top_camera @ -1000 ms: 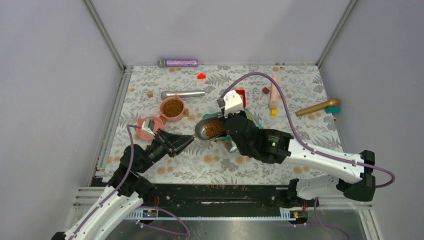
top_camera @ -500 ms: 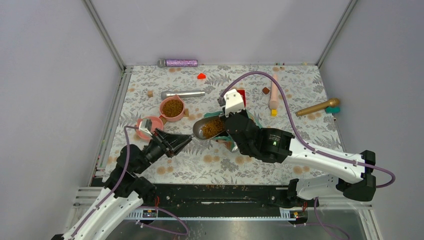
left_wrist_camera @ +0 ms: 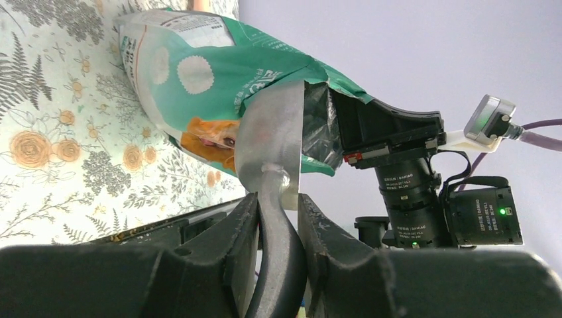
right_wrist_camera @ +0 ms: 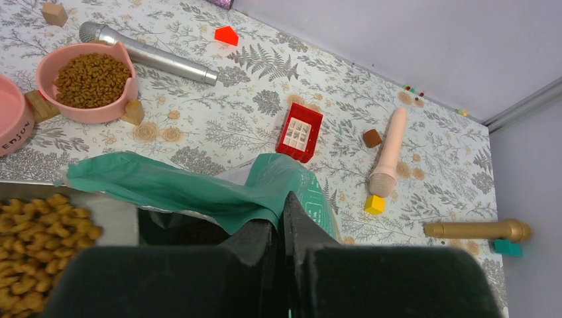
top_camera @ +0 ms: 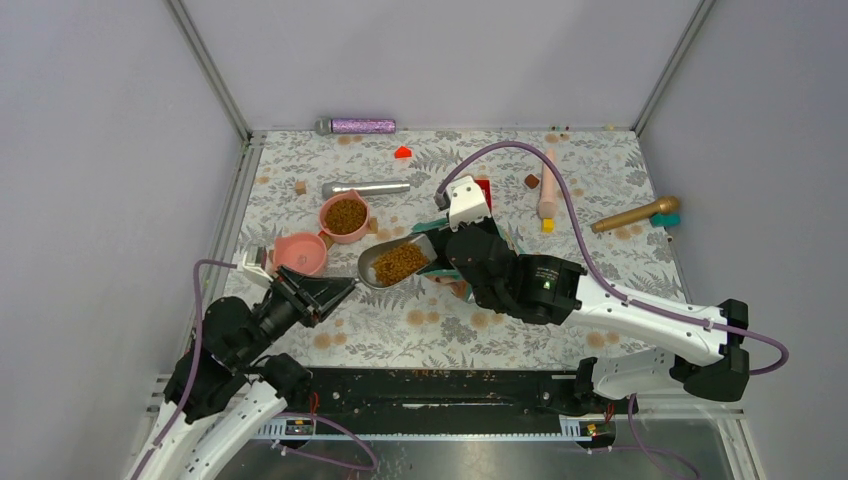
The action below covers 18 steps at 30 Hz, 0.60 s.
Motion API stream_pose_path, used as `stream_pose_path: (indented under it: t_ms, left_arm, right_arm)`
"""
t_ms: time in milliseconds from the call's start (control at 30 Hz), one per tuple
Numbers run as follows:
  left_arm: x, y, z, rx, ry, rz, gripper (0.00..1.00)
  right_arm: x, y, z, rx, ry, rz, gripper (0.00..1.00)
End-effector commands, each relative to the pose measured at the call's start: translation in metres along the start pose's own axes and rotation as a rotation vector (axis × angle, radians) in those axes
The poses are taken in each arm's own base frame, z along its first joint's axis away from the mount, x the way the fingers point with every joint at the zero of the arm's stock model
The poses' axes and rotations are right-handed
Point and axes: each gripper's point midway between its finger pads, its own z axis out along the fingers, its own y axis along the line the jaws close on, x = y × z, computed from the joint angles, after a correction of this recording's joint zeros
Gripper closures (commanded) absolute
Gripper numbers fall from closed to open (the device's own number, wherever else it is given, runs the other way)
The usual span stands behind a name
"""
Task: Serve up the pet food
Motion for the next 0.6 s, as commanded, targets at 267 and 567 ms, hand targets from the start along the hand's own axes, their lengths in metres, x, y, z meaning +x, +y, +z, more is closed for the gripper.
stream_pose_path:
  t_ms: [267,567]
  left_arm:
    - [-0.029,-0.026,-0.035,0.077,-0.166,0.026,1.0]
    - [-0.04,-0.031,-0.054,0.097,-0.237,0.011,1.0]
  right_arm:
    - [-0.07,-0.045,-0.018,0.129,-0.158,0.25,1.0]
    - [-0.07,-0.049,-0.019,0.144,-0.16,0.257,1.0]
